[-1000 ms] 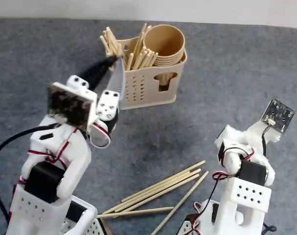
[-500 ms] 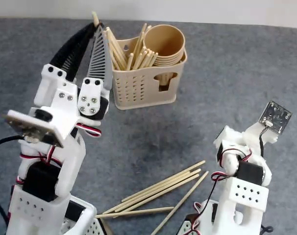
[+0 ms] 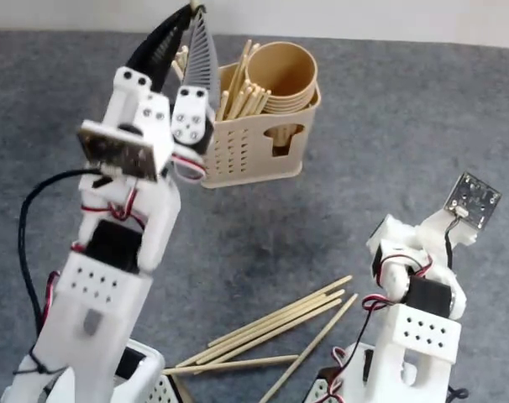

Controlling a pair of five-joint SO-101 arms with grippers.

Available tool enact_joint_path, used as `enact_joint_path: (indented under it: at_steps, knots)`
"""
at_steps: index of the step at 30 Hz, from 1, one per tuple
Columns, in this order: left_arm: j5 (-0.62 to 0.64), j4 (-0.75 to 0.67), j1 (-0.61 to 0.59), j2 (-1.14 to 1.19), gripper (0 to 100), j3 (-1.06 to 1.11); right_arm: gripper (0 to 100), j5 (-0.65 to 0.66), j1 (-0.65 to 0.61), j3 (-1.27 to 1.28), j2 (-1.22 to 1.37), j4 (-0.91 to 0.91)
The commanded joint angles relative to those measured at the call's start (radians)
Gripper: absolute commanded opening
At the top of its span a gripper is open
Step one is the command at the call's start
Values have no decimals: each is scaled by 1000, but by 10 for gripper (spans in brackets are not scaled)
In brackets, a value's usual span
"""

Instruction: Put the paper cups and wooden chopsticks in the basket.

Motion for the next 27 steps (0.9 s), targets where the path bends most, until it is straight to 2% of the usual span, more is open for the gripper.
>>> enact_joint_path:
  at_steps: [1,5,9,14,27]
  knots:
    - [-2,-34,-42,58,6,-50,5,-3,-22,-13,-19,-21]
    - [0,-26,-68,120,6,-44,5,-3,-25,-13,-19,-22]
    - [-5,46,-71,137,18,-30,5,-3,-25,-13,-19,-22]
    - [0,149,-82,136,109,-41,5,-2,-25,-13,-19,-22]
    - [-2,746,-107,136,133,-386,8,-2,-24,30,-19,-105]
